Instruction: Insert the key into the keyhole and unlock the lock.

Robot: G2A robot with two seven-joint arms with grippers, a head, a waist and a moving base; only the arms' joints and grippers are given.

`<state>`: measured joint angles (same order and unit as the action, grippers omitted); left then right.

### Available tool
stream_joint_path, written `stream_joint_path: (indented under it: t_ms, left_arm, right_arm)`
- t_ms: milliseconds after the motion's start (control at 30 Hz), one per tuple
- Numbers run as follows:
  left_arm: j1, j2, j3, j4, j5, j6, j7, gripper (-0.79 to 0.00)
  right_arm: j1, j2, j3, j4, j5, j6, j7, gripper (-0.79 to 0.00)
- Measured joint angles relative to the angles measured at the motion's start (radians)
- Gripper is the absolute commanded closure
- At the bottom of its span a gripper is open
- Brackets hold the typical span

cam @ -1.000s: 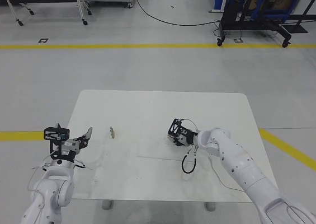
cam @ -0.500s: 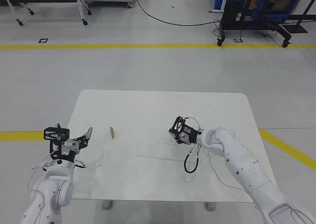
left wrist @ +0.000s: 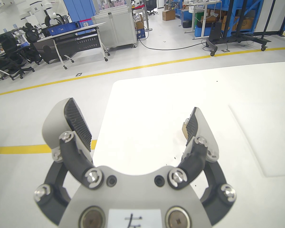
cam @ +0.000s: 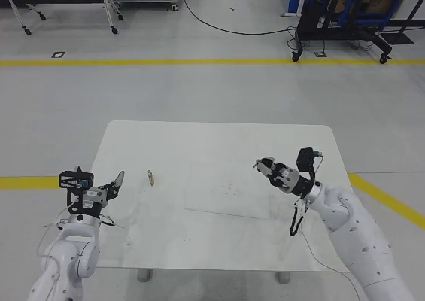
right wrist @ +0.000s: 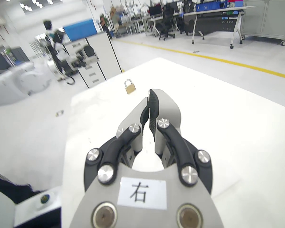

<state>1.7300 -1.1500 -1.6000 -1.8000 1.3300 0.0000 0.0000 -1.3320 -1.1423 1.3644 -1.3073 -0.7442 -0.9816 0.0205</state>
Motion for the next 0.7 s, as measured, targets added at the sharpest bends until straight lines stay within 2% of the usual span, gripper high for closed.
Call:
stream_joint_path:
  t_ms: [67,533,633,700]
  left_arm:
    - [0.0,0.0,0.0,0.0,0.0,0.0,0.0,-0.785]
    - [-0.002,0.0,0.004,-0.005,-0.006,-0.007,0.003,-0.785]
    - [-0.024,-0.002,0.02,-0.03,-0.055,-0.08,0.015,-0.785]
    - [-0.046,-0.004,0.042,-0.037,-0.152,-0.185,-0.021,-0.785]
  right_arm:
    - [-0.018,0.009,0.029,0.002,0.06,-0.033,0.007,0.0]
    - [-0.019,0.01,0.032,-0.001,0.054,-0.031,0.011,0.0]
    - [-0.019,0.01,0.032,-0.001,0.054,-0.031,0.011,0.0]
    - [-0.019,0.01,0.032,-0.001,0.054,-0.031,0.011,0.0]
